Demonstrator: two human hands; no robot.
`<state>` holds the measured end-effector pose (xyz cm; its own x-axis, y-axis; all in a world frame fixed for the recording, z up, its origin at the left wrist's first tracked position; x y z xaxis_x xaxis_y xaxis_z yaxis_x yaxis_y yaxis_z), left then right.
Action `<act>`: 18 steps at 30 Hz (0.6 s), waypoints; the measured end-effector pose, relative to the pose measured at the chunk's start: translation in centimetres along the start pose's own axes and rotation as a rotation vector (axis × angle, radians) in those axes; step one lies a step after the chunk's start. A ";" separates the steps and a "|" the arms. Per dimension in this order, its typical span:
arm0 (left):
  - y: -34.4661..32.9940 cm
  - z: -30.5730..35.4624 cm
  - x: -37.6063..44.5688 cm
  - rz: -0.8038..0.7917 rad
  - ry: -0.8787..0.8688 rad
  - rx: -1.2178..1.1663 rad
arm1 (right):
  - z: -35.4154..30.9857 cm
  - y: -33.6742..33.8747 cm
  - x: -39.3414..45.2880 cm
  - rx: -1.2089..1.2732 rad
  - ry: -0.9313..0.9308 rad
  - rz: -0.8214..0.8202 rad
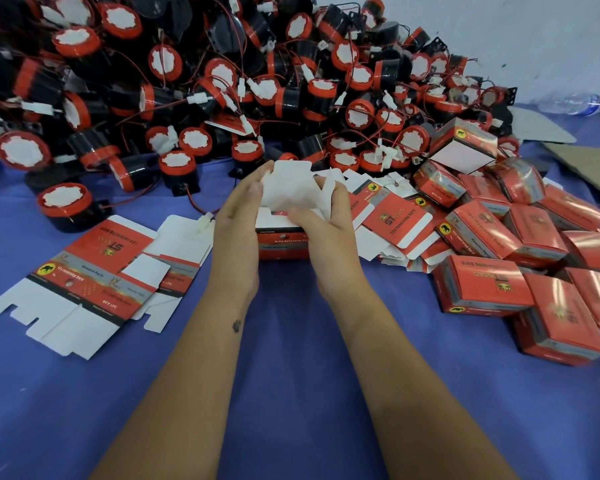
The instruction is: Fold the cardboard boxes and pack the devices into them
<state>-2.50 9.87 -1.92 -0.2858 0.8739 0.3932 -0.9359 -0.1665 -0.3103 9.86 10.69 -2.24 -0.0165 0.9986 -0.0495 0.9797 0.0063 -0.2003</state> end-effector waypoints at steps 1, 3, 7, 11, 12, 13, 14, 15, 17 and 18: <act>-0.1 0.5 -0.1 -0.006 -0.043 0.051 | 0.0 -0.1 -0.1 0.003 -0.003 0.002; -0.2 0.9 -0.3 -0.015 -0.086 0.139 | 0.2 -0.2 -0.3 0.013 -0.007 -0.009; 0.0 0.5 -0.3 0.021 -0.067 0.136 | -0.2 -0.5 -0.3 0.135 -0.027 -0.086; 0.1 0.1 -0.2 0.040 -0.016 0.083 | 0.1 0.0 0.3 0.262 -0.172 -0.121; 0.1 0.1 -0.1 0.037 -0.015 0.074 | 0.2 -0.1 0.3 0.228 -0.171 -0.126; 0.0 0.1 -0.1 0.029 -0.021 0.065 | 0.3 -0.2 0.4 0.198 -0.158 -0.120; -0.1 0.2 -0.1 0.020 -0.029 0.058 | 0.3 -0.2 0.4 0.175 -0.134 -0.108; -0.2 0.3 -0.2 0.015 -0.037 0.053 | 0.2 -0.2 0.4 0.164 -0.109 -0.103; -0.2 0.4 -0.2 0.017 -0.055 0.069 | 0.0 -0.2 0.3 0.161 -0.067 -0.111; -0.2 0.5 -0.2 0.017 -0.062 0.080 | -0.1 -0.2 0.2 0.154 -0.046 -0.113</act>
<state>-2.38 9.49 -1.52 -0.3119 0.8410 0.4421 -0.9436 -0.2195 -0.2481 9.67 10.89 -2.08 -0.1377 0.9885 -0.0624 0.9291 0.1071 -0.3539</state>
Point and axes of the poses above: each hand's wrist, its own x-axis towards the middle knuckle, its own y-axis out of the back of the hand, z = x × y, the point moved 7 cm from there along x, towards the middle knuckle, and after that the axes turned 12 degrees about -y, right-handed, at the moved point
